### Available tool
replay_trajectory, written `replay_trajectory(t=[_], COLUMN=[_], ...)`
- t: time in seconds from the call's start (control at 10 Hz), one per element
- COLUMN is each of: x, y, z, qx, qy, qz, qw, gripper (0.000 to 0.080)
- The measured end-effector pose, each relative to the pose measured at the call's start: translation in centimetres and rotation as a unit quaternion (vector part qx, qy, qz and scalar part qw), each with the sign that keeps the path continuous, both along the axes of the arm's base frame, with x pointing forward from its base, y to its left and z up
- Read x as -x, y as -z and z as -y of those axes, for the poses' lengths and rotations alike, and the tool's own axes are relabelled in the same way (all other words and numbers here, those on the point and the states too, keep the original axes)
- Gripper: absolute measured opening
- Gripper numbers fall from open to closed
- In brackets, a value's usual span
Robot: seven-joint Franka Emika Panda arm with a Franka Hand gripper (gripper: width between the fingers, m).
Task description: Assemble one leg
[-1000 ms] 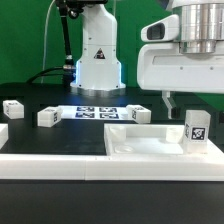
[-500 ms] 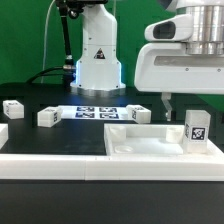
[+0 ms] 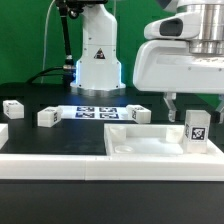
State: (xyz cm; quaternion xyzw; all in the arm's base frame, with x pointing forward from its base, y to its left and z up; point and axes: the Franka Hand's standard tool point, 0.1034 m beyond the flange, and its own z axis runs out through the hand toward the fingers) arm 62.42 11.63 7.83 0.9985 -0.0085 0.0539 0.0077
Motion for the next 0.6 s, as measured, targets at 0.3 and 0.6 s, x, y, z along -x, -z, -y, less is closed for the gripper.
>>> replay_trajectory(t=[0.3,0.6], x=[0.00,-0.05], y=[0.00,0.04], z=[0.00,-0.50], qx=[-0.001,-0.017], qy=[0.011,0.131], qz=[0.000,0.014], qw=[1.000,0.991], gripper=[0.0291,0.0291])
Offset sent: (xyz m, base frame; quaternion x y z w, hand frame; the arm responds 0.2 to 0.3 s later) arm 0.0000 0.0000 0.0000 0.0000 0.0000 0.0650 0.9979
